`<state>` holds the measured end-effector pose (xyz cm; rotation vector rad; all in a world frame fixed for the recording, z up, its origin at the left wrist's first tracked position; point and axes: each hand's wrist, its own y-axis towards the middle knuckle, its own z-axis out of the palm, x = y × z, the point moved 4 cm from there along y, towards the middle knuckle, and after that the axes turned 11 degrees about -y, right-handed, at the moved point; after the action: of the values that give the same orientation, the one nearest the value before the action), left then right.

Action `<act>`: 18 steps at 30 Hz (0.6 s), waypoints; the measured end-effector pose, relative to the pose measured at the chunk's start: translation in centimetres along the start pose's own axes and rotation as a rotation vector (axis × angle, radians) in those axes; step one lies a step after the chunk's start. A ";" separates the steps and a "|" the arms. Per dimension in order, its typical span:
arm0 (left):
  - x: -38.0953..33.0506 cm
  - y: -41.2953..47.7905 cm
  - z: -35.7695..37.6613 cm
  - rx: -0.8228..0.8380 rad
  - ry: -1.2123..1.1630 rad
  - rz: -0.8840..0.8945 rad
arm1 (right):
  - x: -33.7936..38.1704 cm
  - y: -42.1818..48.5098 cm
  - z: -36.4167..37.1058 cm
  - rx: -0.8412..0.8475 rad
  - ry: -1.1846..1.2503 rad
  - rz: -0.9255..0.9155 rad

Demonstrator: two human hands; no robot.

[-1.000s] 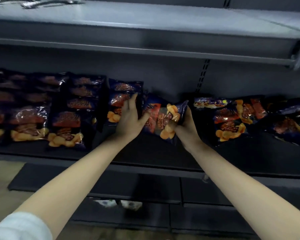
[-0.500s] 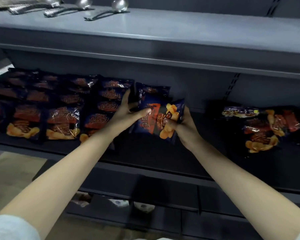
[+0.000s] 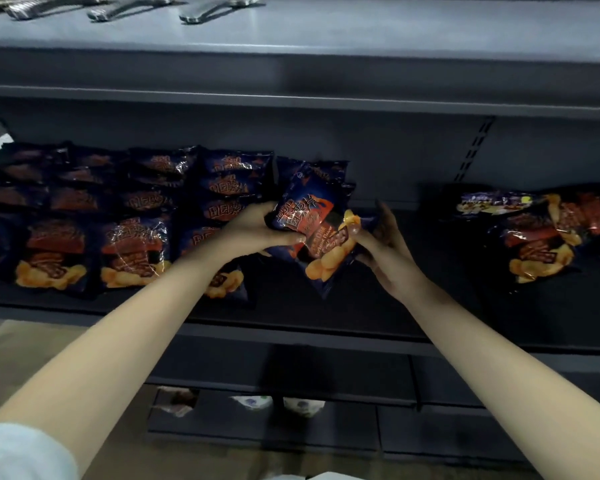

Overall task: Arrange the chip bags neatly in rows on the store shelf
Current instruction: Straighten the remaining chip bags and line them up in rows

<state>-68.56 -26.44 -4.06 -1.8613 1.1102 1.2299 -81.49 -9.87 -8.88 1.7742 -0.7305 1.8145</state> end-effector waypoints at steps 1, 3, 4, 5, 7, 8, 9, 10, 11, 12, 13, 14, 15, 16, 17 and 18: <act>-0.2 0.1 -0.1 0.042 0.040 -0.018 | 0.4 -0.1 -0.5 -0.029 -0.068 -0.024; -0.6 0.2 0.0 0.131 0.141 -0.062 | 1.3 -0.4 -1.1 -0.047 -0.269 -0.095; -0.7 0.3 0.1 0.168 0.193 -0.071 | 1.6 -0.4 -1.3 -0.018 -0.405 -0.117; -0.9 0.3 0.4 0.197 0.235 -0.070 | 1.8 -0.5 -1.1 0.043 -0.538 -0.126; -1.3 0.4 0.9 0.232 0.289 -0.059 | 1.1 -0.6 -0.6 0.162 -0.695 -0.087; -1.6 0.4 1.2 0.244 0.311 -0.052 | 0.6 -0.6 -0.4 0.179 -0.701 -0.073; -1.8 0.5 1.4 0.253 0.328 -0.041 | 0.1 -0.6 -0.2 0.172 -0.682 -0.075; -1.8 0.6 1.4 0.265 0.336 -0.031 | -0.2 -0.7 0.0 0.152 -0.660 -0.093; -1.8 0.7 1.5 0.271 0.340 -0.026 | -0.5 -0.7 0.1 0.126 -0.653 -0.112; -1.7 0.8 1.3 0.268 0.340 -0.029 | -0.7 -0.6 0.2 0.104 -0.648 -0.113; -1.6 0.8 1.2 0.260 0.344 -0.025 | -0.8 -0.6 0.3 0.097 -0.641 -0.110; -1.4 0.9 1.0 0.244 0.353 -0.023 | -1.1 -0.5 0.4 0.097 -0.636 -0.095; -1.3 1.0 0.8 0.223 0.360 -0.013 | -1.3 -0.5 0.6 0.101 -0.636 -0.090; -1.3 1.0 0.6 0.194 0.357 0.005 | -1.6 -0.3 0.7 0.092 -0.645 -0.084; -1.3 0.9 0.5 0.156 0.349 0.033 | -2.0 -0.2 0.9 0.072 -0.657 -0.078; -1.2 0.9 0.3 0.102 0.344 0.069 | -2.3 -0.1 1.0 0.043 -0.659 -0.072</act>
<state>-69.72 -26.17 -3.09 -2.0175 1.4018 0.8882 -80.59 -10.41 -11.14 2.4185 -0.8483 1.1899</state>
